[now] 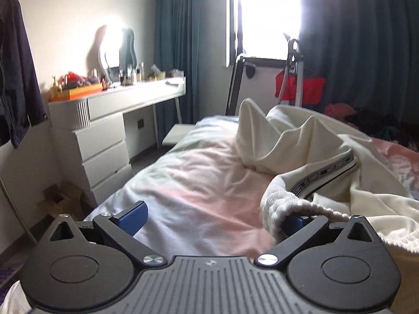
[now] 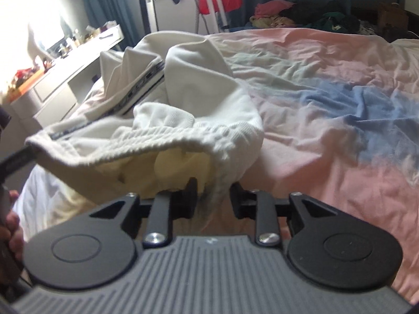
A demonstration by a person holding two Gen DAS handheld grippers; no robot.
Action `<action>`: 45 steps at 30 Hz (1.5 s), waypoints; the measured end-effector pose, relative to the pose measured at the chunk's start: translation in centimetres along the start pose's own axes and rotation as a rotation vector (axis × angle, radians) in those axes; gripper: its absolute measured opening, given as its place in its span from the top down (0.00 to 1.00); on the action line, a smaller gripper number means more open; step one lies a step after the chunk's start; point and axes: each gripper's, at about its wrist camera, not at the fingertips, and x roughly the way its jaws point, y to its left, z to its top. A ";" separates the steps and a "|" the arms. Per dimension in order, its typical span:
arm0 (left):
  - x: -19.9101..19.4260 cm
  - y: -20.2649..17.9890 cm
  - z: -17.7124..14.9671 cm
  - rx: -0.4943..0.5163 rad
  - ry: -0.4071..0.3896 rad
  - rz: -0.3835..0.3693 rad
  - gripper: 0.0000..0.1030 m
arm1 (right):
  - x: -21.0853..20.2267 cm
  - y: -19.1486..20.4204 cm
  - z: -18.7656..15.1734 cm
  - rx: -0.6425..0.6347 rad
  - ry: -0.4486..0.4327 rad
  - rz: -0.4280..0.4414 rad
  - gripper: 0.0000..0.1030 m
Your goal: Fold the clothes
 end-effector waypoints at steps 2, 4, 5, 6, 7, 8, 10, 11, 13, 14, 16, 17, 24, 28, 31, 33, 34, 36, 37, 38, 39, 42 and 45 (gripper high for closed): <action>1.2 1.4 -0.1 -0.003 0.090 -0.014 0.00 | 0.0 1.5 -0.6 -0.089 0.033 0.028 0.31; 2.3 2.2 -0.2 -0.014 0.175 -0.036 0.01 | -0.4 3.0 -1.2 -0.174 0.040 0.052 0.25; 2.7 2.6 -0.2 -0.019 0.210 -0.051 0.04 | -0.9 3.5 -1.4 -0.208 0.035 0.065 0.24; 2.9 2.8 -0.1 -0.023 0.239 -0.069 0.04 | -1.4 3.8 -1.6 -0.227 0.023 0.076 0.23; 2.9 2.8 -0.2 -0.006 0.260 -0.087 0.04 | -2.1 3.8 -1.5 -0.224 0.004 0.091 0.24; 2.7 2.6 -0.3 0.025 0.273 -0.104 0.04 | -2.8 3.4 -1.3 -0.199 -0.014 0.114 0.25; 2.1 2.1 -0.7 0.089 0.300 -0.138 0.04 | -4.1 2.2 -0.9 -0.123 -0.050 0.165 0.26; 1.9 1.8 -0.8 0.121 0.314 -0.155 0.03 | -4.8 1.4 -0.6 -0.072 -0.076 0.187 0.26; 1.3 1.2 -1.2 0.199 0.325 -0.181 0.03 | -5.8 -0.3 -0.3 0.030 -0.127 0.226 0.26; 0.8 0.7 -1.6 0.258 0.311 -0.185 0.03 | -6.1 -1.2 -0.1 0.085 -0.147 0.239 0.26; -0.1 -0.2 -2.2 0.375 0.283 -0.192 0.02 | -5.5 -2.4 0.1 0.187 -0.151 0.232 0.26; -0.4 -0.8 -2.5 0.433 0.262 -0.194 0.01 | -5.0 -2.8 0.2 0.215 -0.142 0.205 0.26; -1.8 -6.2 -6.8 0.910 -0.055 -0.135 0.02 | -2.8 -3.5 0.1 0.274 -0.114 0.078 0.24; -1.6 -8.5 -9.1 1.078 -0.187 -0.090 0.07 | -1.9 -3.5 0.2 0.290 -0.113 0.053 0.25; -1.9 -9.6 -10.5 1.148 -0.264 -0.090 0.15 | -0.7 -4.0 0.2 0.340 -0.088 0.031 0.25; -1.9 -9.9 -10.7 1.154 -0.277 -0.111 0.33 | 0.2 -4.5 0.0 0.400 -0.068 0.050 0.25; -1.9 -9.8 -10.3 1.135 -0.270 -0.129 0.39 | 0.6 -4.7 -0.1 0.431 -0.058 0.065 0.25; -1.9 -9.2 -8.9 1.034 -0.245 -0.172 0.63 | 1.2 -5.0 -0.4 0.486 -0.035 0.089 0.25; -1.9 -8.7 -8.0 0.974 -0.230 -0.189 0.69 | 1.5 -5.0 -0.5 0.498 -0.026 0.090 0.25; -2.0 -8.3 -7.3 0.929 -0.226 -0.197 0.76 | 1.6 -4.9 -0.7 0.499 -0.021 0.087 0.25; -2.1 -7.9 -6.6 0.895 -0.228 -0.201 0.77 | 1.6 -4.8 -0.7 0.493 -0.020 0.080 0.25; -2.1 -6.4 -5.1 0.812 -0.194 -0.207 0.78 | 1.5 -4.4 -0.8 0.474 -0.022 0.063 0.25; -1.9 -4.8 -4.0 0.748 -0.124 -0.209 0.78 | 1.6 -4.0 -0.9 0.451 -0.011 0.061 0.25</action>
